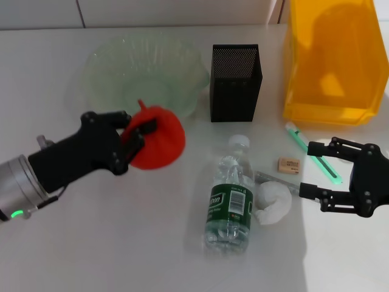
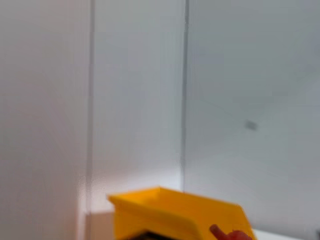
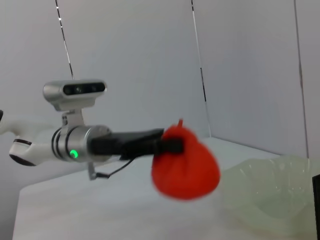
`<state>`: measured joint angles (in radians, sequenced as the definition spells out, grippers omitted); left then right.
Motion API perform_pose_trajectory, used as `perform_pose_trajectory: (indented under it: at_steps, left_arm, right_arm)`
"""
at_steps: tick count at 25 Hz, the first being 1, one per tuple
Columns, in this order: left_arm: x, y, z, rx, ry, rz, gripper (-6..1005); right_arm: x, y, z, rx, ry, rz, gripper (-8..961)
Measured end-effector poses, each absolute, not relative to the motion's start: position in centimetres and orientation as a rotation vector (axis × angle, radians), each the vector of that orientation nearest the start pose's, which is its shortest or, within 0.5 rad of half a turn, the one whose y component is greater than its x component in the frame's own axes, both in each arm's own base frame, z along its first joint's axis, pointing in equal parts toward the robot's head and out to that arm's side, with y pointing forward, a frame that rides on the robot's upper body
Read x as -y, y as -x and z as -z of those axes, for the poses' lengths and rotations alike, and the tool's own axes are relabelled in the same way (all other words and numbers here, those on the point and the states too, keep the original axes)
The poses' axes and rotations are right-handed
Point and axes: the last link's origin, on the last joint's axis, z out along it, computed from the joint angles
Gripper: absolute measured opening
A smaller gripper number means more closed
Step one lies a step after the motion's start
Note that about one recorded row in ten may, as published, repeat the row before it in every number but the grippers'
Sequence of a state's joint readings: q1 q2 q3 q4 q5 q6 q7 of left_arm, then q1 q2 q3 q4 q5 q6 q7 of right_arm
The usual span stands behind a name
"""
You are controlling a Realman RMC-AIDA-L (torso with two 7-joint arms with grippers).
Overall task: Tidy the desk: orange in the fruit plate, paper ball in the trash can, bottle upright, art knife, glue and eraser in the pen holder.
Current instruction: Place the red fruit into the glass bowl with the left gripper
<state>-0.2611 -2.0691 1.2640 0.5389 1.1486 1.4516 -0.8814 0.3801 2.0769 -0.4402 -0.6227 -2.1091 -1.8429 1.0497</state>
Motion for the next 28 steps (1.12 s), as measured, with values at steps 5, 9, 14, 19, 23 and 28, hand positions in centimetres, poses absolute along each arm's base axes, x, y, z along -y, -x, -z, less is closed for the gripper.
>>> perform_pose_trajectory:
  at_steps: [5, 9, 14, 19, 23, 28]
  left_arm:
    - [-31.4, 27.3, -0.1, 0.392, 2.192, 1.061, 110]
    - [-34.1, 27.3, 0.4, 0.421, 2.152, 0.97, 79]
    - [-36.1, 26.7, 1.8, 0.38, 2.163, 0.85, 62]
    - [-37.1, 26.6, 2.9, 0.408, 2.169, 0.794, 86]
    - [-37.1, 26.8, 2.8, 0.425, 2.15, 0.794, 133]
    - [-36.5, 26.8, 2.5, 0.417, 2.145, 0.841, 190]
  right_arm:
    - [-25.7, -30.2, -1.8, -0.405, 2.699, -0.868, 815]
    - [-25.8, -30.1, -1.8, -0.401, 2.699, -0.865, 815]
    - [-26.0, -29.9, -1.7, -0.392, 2.705, -0.87, 815]
    - [-25.9, -29.8, -1.7, -0.387, 2.707, -0.881, 815]
    - [-25.9, -29.8, -1.7, -0.396, 2.707, -0.882, 815]
    - [-25.8, -29.8, -1.8, -0.402, 2.707, -0.888, 814]
